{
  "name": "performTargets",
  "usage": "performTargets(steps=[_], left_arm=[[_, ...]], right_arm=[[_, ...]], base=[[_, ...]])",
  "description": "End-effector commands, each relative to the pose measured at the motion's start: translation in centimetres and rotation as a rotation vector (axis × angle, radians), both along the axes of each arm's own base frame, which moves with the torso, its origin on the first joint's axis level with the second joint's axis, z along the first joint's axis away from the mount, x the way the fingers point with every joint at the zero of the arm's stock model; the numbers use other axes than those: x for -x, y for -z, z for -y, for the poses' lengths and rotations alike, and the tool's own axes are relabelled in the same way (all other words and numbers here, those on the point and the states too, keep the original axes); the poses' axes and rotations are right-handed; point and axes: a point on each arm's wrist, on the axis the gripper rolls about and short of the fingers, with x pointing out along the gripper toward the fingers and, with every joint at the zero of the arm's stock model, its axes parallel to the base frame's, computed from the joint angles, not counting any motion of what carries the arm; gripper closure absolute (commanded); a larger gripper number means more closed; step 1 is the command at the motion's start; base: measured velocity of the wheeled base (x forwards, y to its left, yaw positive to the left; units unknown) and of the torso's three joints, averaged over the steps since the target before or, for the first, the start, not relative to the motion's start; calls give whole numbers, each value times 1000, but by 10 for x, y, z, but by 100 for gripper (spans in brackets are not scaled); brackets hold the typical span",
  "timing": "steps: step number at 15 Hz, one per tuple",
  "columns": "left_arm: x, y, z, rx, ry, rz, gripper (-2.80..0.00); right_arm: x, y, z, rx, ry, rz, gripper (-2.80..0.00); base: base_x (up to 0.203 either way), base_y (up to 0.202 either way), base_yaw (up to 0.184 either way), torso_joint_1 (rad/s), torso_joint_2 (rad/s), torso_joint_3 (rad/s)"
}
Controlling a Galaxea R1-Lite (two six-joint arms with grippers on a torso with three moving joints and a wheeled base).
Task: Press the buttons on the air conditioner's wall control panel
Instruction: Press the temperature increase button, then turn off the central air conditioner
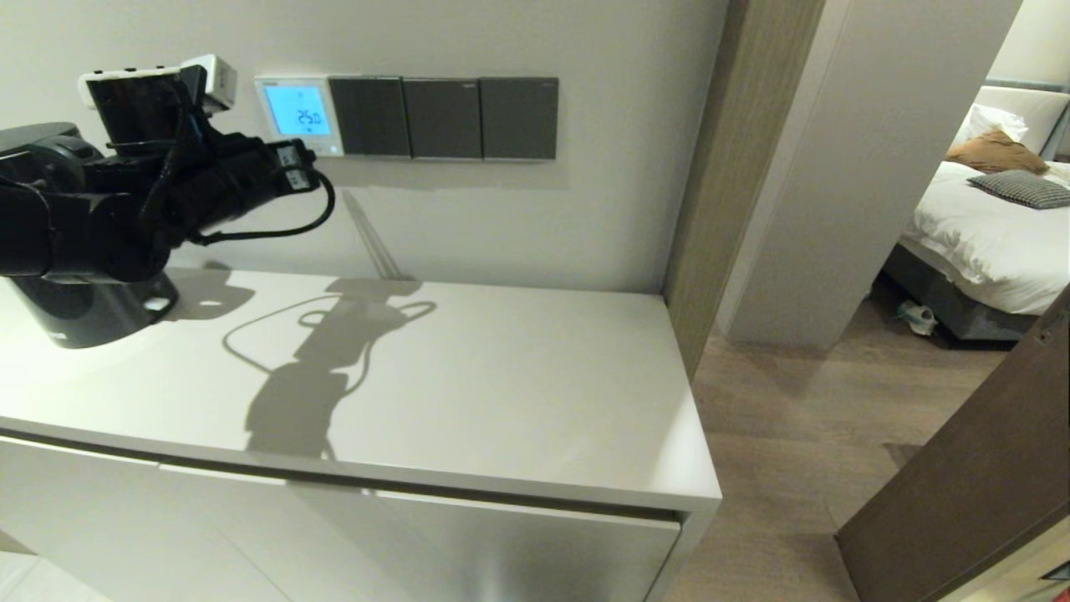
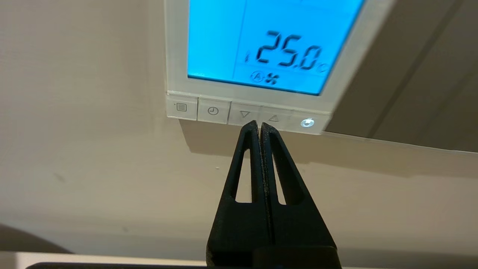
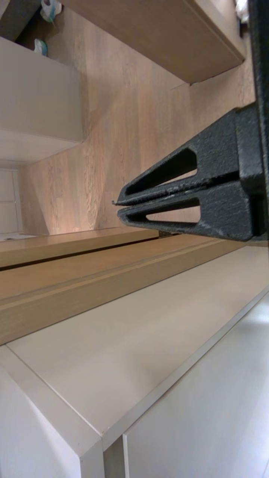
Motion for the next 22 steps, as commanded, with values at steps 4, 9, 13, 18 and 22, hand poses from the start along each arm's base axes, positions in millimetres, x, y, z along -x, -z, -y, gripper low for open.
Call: performTargets(steps=[4, 9, 13, 18, 22], left_arm=[[65, -48, -5, 9, 2, 107, 0], [149, -74, -14, 11, -5, 195, 0], [230, -72, -25, 0, -32, 264, 0], [328, -18, -30, -25, -47, 302, 0], [367, 59, -33, -52, -96, 228, 0]], right_arm=[[0, 0, 0, -1, -1, -3, 0], [0, 0, 0, -1, -1, -3, 0], [0, 0, 0, -1, -1, -3, 0], [0, 0, 0, -1, -1, -3, 0], [0, 0, 0, -1, -1, -3, 0]], base=[[0, 0, 0, 0, 0, 0], [0, 0, 0, 0, 0, 0], [0, 0, 0, 0, 0, 0], [0, 0, 0, 0, 0, 0], [0, 0, 0, 0, 0, 0]])
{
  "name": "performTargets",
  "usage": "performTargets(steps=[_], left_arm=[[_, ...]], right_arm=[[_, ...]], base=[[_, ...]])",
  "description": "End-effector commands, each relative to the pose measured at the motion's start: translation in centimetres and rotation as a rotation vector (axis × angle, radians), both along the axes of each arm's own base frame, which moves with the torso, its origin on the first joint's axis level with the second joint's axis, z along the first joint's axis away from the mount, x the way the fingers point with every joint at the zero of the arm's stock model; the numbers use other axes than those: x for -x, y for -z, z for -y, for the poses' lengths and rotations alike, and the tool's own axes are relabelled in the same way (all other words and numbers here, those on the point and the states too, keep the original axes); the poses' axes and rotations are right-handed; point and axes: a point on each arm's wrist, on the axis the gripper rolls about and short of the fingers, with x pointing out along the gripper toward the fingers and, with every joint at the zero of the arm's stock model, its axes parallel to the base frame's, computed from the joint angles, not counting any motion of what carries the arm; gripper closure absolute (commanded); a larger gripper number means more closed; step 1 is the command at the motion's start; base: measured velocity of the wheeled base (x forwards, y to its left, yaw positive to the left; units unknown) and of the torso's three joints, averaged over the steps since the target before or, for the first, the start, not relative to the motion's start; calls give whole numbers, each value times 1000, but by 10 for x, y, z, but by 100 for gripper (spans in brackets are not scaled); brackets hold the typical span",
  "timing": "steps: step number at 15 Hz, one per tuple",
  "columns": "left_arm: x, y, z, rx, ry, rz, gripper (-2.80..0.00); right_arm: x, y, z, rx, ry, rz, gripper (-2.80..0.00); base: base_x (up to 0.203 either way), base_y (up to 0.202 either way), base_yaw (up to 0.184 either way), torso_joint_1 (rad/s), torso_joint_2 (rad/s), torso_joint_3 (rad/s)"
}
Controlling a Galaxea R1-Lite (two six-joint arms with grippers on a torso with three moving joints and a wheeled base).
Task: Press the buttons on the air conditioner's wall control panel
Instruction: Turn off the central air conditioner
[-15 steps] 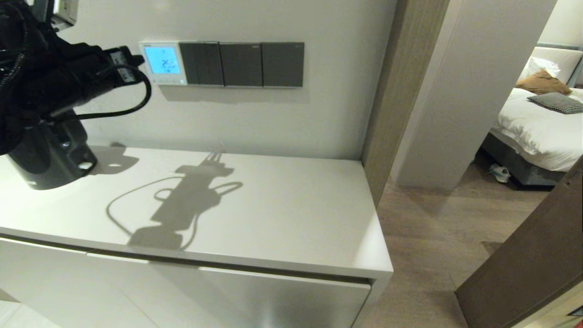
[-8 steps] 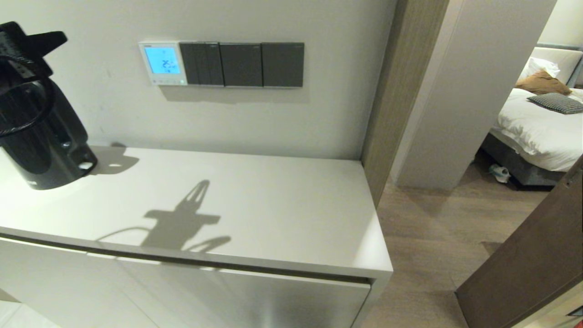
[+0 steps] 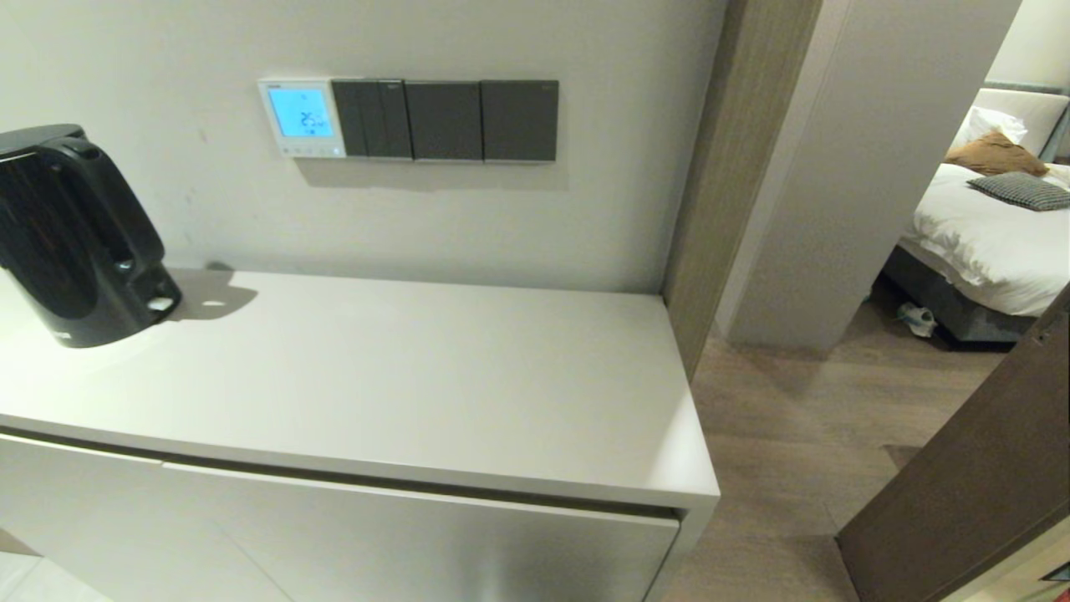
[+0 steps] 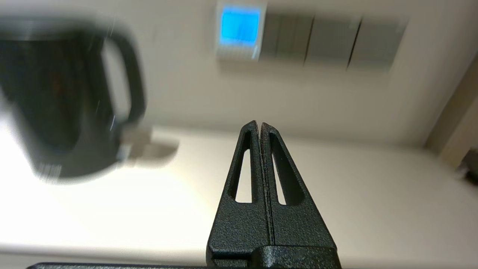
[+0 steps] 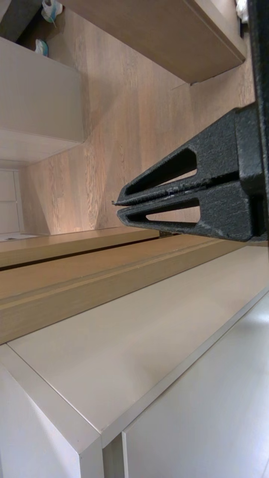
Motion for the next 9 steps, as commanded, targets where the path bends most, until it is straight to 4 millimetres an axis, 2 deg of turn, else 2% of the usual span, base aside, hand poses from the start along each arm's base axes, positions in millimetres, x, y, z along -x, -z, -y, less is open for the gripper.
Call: performTargets(steps=[1, 5, 9], left_arm=[[37, 41, -2, 0, -28, 22, 0], [62, 86, -3, 4, -85, -101, 0], [70, 122, -3, -24, -102, -165, 0]], right_arm=[[0, 0, 0, 0, -1, -3, 0], [0, 0, 0, 0, -1, -3, 0], [0, 0, 0, 0, -1, -3, 0]], base=[[0, 0, 0, 0, 0, 0], [0, 0, 0, 0, 0, 0], [0, 0, 0, 0, 0, 0]])
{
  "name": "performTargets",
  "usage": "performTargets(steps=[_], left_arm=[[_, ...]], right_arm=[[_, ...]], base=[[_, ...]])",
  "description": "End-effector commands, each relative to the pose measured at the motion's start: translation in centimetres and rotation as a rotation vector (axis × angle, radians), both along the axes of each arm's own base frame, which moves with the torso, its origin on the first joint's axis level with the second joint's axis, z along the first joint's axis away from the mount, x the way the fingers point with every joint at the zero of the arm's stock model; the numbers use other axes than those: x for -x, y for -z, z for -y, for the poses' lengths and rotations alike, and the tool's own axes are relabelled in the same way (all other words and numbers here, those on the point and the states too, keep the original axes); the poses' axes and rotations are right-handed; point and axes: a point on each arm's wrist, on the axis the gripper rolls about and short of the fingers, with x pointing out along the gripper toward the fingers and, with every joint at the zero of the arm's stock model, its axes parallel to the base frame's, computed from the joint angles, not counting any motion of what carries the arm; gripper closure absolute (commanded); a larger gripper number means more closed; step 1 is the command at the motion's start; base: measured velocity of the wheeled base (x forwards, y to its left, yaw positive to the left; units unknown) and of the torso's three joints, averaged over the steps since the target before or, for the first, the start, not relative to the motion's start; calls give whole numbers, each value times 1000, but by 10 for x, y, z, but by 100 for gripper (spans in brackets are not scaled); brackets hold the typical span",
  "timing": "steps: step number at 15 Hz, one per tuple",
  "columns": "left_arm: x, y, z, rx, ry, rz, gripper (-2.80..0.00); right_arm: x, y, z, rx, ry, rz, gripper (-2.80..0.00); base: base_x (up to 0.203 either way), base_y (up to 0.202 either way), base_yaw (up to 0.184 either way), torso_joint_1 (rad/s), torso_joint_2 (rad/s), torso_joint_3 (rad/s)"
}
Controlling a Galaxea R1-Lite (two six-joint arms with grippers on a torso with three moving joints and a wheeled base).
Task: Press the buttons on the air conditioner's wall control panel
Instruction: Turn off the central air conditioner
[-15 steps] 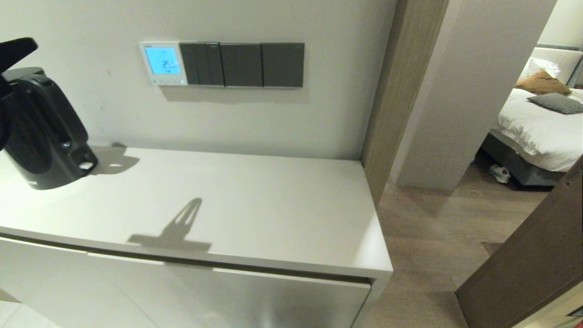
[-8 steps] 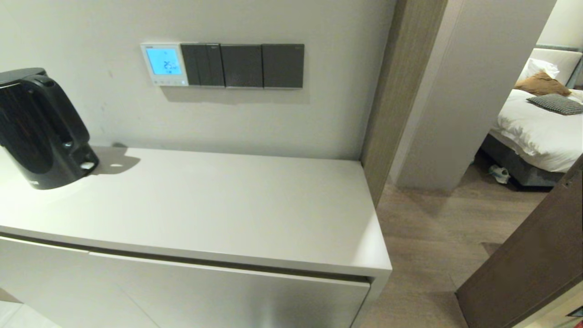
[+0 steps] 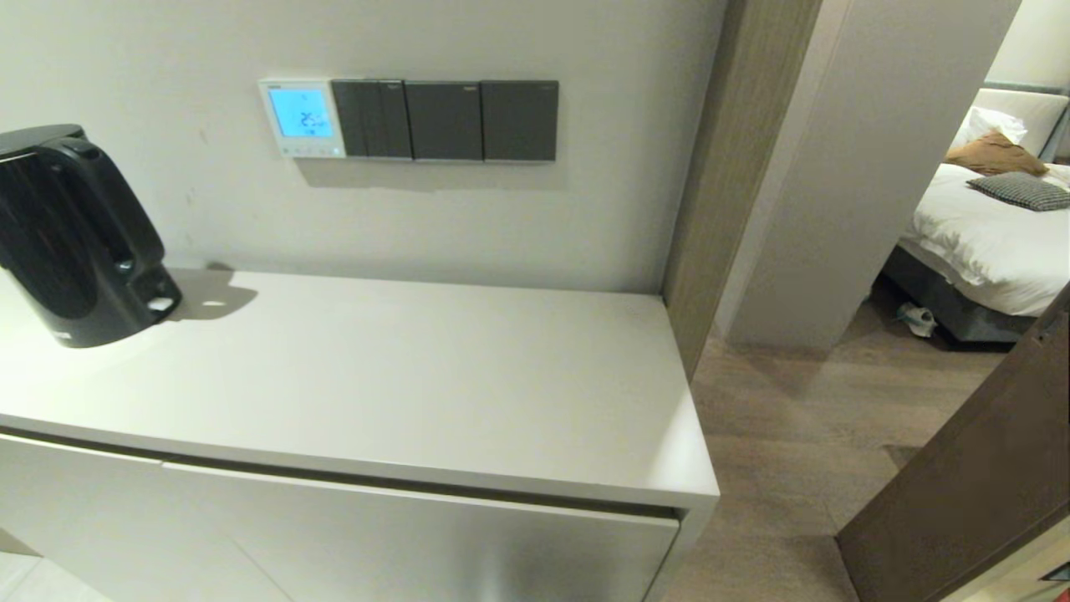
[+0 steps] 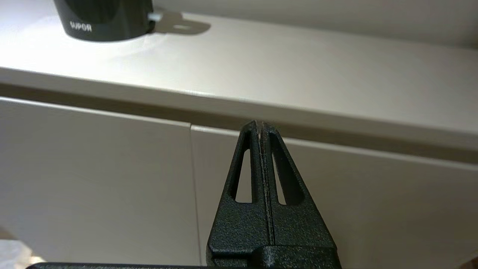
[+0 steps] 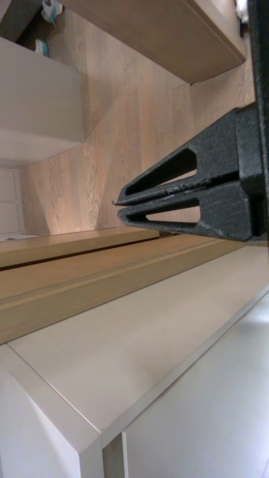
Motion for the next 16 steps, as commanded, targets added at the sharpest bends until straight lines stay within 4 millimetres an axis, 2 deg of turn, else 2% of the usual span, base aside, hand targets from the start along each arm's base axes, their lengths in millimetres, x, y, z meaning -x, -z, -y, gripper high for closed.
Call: performTargets(steps=[1, 6, 12, 16], left_arm=[[7, 19, 0, -33, -13, 19, 0], [10, 43, 0, -103, -24, 7, 0], [17, 55, -1, -128, -38, -1, 0], [18, 56, -1, -133, -30, -13, 0]], right_arm=[[0, 0, 0, 0, -1, -3, 0], [0, 0, 0, 0, -1, -3, 0], [0, 0, 0, 0, -1, -3, 0], [0, 0, 0, 0, -1, -3, 0]], base=[[0, 0, 0, 0, 0, 0], [0, 0, 0, 0, 0, 0], [0, 0, 0, 0, 0, 0], [0, 0, 0, 0, 0, 0]])
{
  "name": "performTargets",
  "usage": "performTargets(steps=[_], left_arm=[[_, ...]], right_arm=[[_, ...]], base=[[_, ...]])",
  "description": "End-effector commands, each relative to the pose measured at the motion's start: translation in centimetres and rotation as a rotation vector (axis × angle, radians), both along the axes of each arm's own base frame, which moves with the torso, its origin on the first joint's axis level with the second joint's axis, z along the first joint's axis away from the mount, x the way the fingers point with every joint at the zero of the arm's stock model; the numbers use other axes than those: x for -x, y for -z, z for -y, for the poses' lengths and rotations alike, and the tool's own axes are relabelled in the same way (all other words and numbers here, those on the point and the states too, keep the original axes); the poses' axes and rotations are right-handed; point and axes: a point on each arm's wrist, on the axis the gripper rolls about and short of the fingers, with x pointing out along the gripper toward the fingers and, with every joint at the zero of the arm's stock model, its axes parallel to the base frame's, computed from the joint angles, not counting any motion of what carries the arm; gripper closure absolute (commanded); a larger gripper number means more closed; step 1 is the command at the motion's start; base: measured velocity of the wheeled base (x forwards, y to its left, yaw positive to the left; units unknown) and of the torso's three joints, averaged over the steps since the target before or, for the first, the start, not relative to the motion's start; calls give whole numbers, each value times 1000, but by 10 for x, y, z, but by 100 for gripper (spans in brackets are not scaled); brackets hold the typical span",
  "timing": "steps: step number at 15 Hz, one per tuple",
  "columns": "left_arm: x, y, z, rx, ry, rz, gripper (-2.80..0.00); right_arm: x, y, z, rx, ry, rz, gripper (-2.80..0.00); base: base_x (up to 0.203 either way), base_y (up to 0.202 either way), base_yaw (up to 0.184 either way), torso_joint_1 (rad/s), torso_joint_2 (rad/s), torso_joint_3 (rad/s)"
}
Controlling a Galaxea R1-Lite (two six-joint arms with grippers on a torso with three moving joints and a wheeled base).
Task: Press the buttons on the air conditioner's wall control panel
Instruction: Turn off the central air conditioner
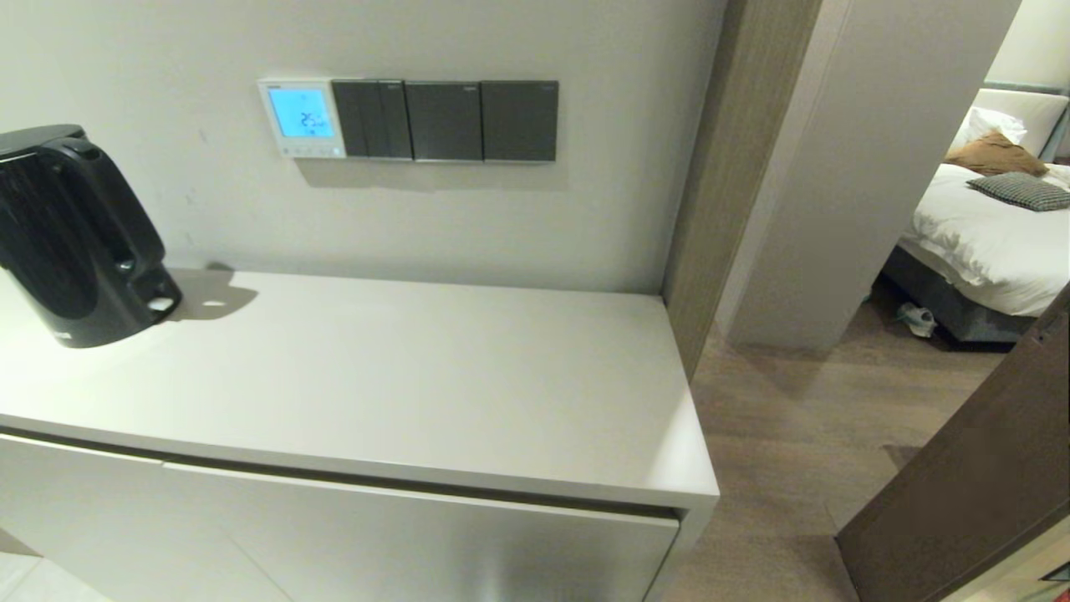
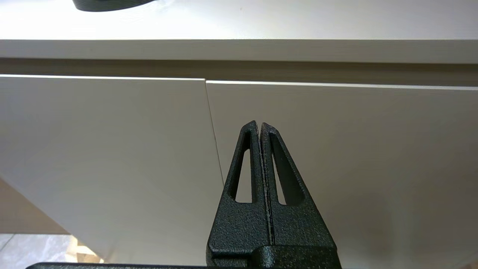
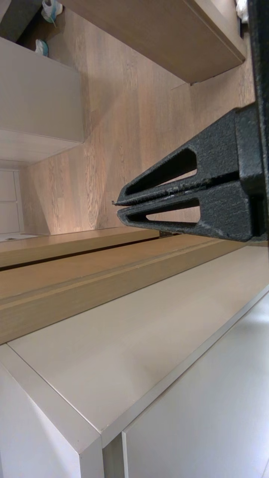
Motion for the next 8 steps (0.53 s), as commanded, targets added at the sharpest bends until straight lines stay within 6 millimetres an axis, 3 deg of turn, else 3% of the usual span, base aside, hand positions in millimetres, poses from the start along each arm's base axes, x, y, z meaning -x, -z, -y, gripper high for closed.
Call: performTargets(steps=[1, 8], left_arm=[[0, 3, 0, -1, 6, -5, 0], [-1, 8, 0, -8, 8, -39, 0]], right_arm=[[0, 0, 0, 0, -1, -3, 0], [0, 0, 0, 0, -1, -3, 0]], base=[[0, 0, 0, 0, 0, 0], [0, 0, 0, 0, 0, 0]])
